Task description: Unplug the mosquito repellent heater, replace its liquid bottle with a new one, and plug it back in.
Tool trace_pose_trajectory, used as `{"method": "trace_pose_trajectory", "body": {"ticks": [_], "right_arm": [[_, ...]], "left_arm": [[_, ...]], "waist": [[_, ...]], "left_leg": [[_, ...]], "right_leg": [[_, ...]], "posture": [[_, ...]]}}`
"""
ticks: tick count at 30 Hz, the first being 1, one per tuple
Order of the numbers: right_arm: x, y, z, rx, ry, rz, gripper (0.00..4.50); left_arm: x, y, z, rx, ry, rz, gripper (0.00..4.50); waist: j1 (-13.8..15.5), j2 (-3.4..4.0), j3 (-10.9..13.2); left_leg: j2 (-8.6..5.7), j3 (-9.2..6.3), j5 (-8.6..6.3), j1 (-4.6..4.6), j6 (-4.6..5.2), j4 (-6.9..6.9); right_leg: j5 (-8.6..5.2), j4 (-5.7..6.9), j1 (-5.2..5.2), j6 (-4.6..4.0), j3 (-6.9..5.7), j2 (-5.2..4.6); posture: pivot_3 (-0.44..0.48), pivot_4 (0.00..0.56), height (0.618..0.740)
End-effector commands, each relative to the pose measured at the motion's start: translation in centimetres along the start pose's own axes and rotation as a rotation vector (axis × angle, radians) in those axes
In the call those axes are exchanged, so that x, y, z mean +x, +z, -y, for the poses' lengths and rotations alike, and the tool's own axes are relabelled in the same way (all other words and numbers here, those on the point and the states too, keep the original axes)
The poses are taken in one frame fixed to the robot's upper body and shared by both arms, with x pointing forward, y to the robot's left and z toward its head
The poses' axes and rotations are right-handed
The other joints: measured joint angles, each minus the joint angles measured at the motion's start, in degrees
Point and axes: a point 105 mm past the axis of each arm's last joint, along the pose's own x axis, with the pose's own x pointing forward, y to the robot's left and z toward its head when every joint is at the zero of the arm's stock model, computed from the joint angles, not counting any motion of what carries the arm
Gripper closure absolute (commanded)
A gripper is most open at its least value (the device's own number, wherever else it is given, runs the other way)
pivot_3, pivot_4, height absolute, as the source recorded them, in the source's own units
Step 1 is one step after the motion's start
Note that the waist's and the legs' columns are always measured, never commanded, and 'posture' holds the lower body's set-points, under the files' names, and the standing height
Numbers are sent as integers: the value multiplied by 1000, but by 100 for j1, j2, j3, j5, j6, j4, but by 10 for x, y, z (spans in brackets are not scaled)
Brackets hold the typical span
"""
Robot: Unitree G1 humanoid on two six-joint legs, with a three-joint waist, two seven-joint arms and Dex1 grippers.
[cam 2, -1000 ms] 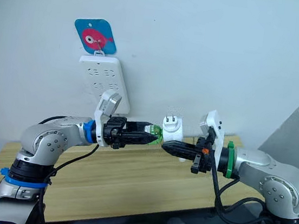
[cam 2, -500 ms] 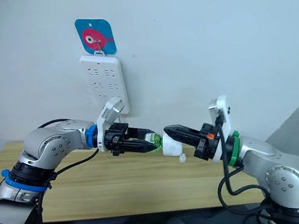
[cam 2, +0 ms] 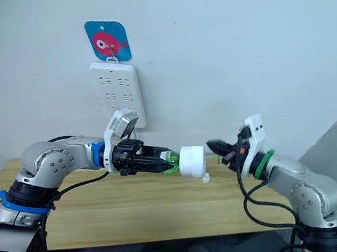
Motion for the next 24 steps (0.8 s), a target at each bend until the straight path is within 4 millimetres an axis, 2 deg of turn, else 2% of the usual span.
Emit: {"method": "trace_pose_trajectory", "body": {"ticks": [1, 8, 15, 24], "right_arm": [[-1, 5, -21, -31, 89, 6, 4500], [-9, 9, -50, 6, 252, 18, 4500], [-13, 13, -59, 27, 299, 18, 4500], [-16, 25, -68, 34, 335, 45, 4500]], "left_arm": [[1, 13, 9, 34, -32, 20, 2146], [1, 15, 3, 15, 3, 37, 2147], [0, 18, -4, 19, 43, 62, 2148], [1, 13, -12, 79, 92, 30, 2149]], "waist": [[-1, 0, 0], [7, 0, 0], [5, 0, 0], [0, 0, 0]], "left_leg": [[0, 0, 0, 1, 0, 0], [0, -1, 0, -1, 0, 1], [-1, 0, 0, 0, 0, 0], [-1, 0, 0, 0, 0, 0]], "right_leg": [[0, 0, 0, 0, 0, 0], [0, 0, 1, 0, -1, 0], [0, -1, 1, 0, 0, 0], [0, -1, 1, 0, 0, 1]], "posture": [[-270, 68, 740], [-270, 68, 740], [-270, 68, 740], [-282, 69, 740]]}}
